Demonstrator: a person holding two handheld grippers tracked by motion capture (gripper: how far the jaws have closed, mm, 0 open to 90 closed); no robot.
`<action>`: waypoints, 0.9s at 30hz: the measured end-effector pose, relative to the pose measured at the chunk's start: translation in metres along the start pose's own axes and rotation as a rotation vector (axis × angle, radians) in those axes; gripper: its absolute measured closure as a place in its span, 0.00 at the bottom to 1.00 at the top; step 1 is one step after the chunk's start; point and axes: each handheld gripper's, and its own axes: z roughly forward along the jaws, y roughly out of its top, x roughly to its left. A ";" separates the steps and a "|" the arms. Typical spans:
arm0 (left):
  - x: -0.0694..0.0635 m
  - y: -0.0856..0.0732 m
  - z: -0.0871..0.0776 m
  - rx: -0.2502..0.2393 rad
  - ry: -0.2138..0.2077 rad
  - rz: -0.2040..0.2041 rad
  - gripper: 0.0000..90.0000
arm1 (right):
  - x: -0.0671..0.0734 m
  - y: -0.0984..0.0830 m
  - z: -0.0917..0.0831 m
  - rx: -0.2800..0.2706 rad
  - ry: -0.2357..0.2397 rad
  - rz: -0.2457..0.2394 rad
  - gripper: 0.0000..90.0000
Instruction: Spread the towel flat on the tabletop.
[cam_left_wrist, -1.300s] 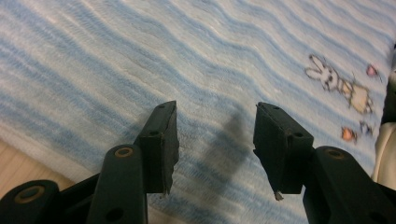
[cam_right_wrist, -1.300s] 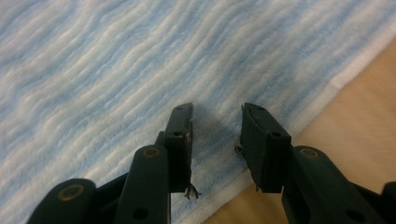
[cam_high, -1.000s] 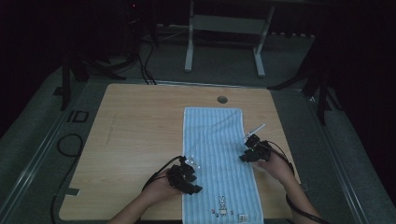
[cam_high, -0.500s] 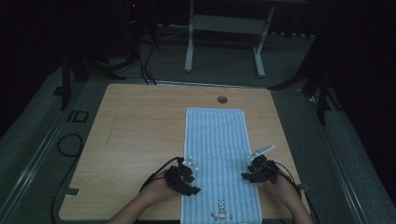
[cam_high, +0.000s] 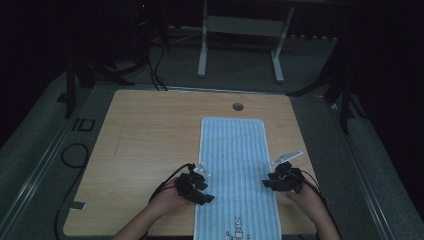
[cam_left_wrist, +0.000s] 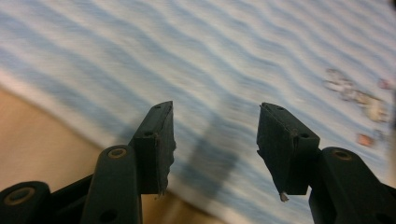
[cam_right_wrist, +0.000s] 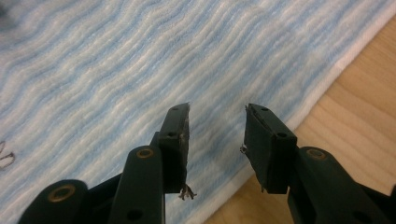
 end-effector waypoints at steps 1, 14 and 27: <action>0.003 0.001 0.002 0.008 0.015 0.005 0.51 | 0.000 0.002 0.002 0.006 -0.007 -0.009 0.66; 0.017 0.017 0.022 0.024 0.036 0.001 0.49 | -0.028 0.015 0.032 0.087 -0.038 -0.009 0.59; 0.028 0.024 0.022 0.023 0.038 -0.016 0.48 | -0.038 0.023 0.035 0.096 -0.057 0.001 0.55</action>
